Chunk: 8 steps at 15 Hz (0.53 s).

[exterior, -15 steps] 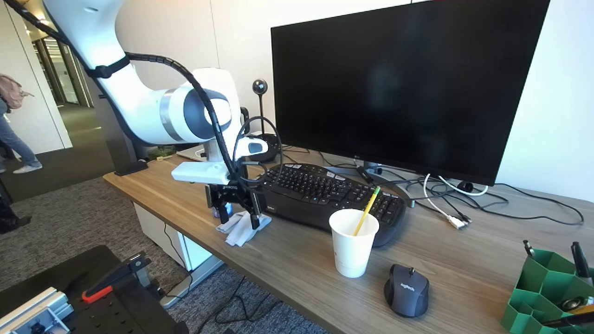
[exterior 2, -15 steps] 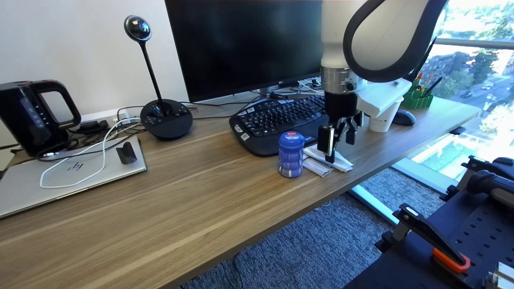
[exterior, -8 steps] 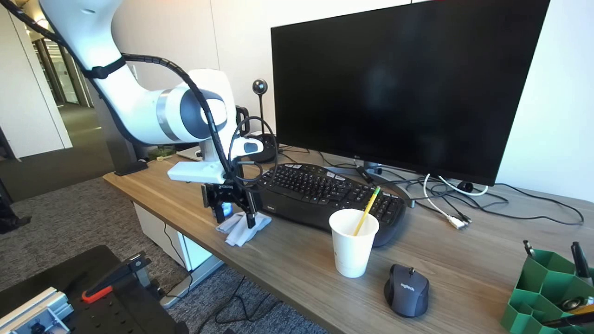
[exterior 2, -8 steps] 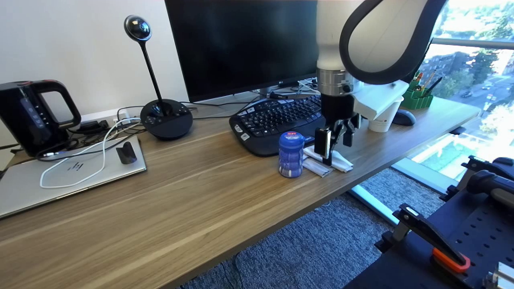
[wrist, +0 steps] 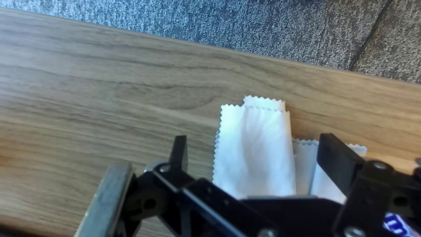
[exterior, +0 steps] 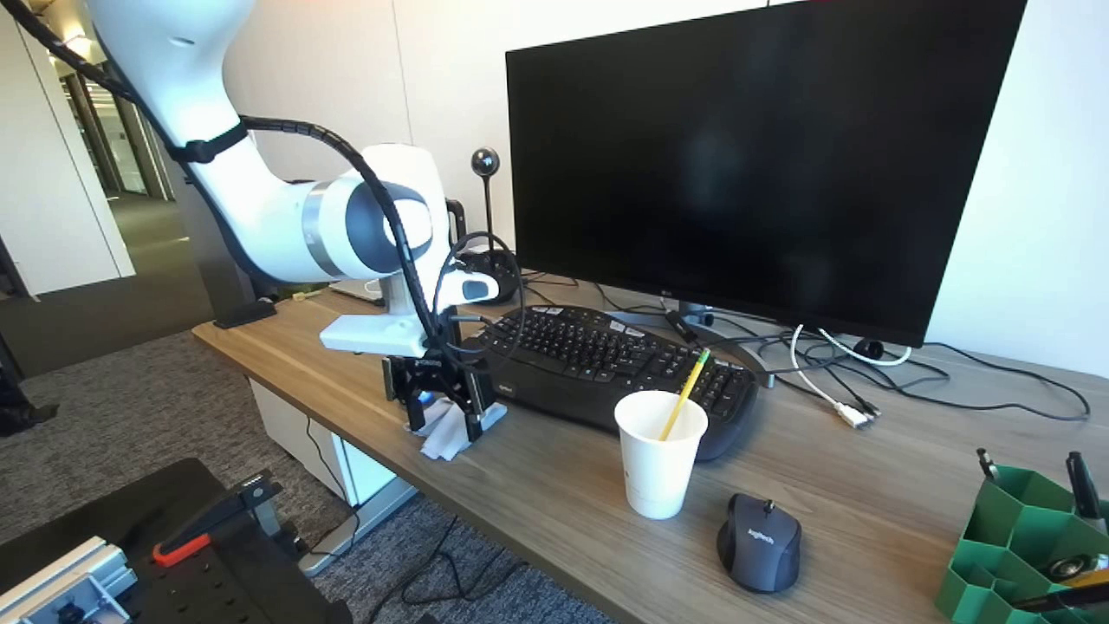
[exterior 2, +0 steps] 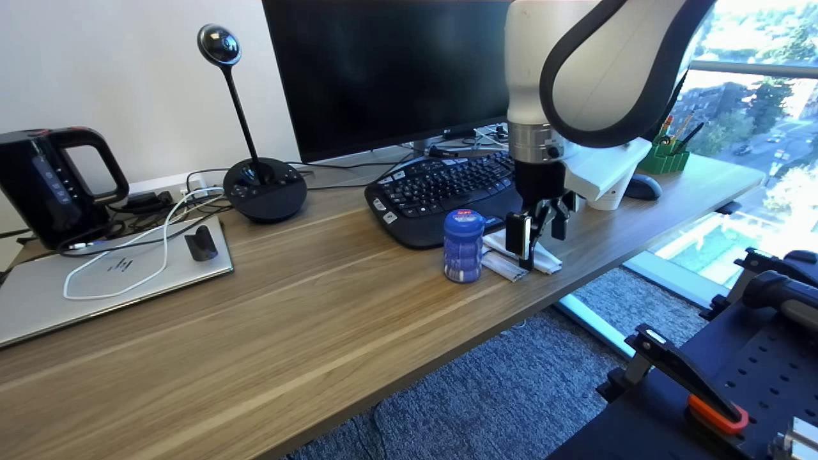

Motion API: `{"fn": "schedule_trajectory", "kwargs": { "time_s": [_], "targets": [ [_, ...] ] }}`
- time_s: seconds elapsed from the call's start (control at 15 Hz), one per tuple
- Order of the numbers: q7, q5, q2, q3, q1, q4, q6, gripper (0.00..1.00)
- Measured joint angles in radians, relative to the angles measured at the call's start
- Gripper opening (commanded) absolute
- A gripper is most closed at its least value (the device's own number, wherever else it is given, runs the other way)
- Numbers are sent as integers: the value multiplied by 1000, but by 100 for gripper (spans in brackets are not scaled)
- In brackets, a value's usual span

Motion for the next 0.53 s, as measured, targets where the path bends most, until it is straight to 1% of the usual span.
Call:
{"fn": "schedule_trajectory", "kwargs": {
  "time_s": [0.07,0.13,0.2,0.27,0.4,0.53],
  "targets": [
    [0,0,6,-1,0,5,-1,92],
    [0,0,11,-2,0,9,-1,74],
    [0,0,15,-3,0,12,-1,68],
    [0,0,19,-4,0,15,-2,58],
    [0,0,22,-4,0,21,-2,42],
    [0,0,22,-4,0,26,-2,29]
  ]
}}
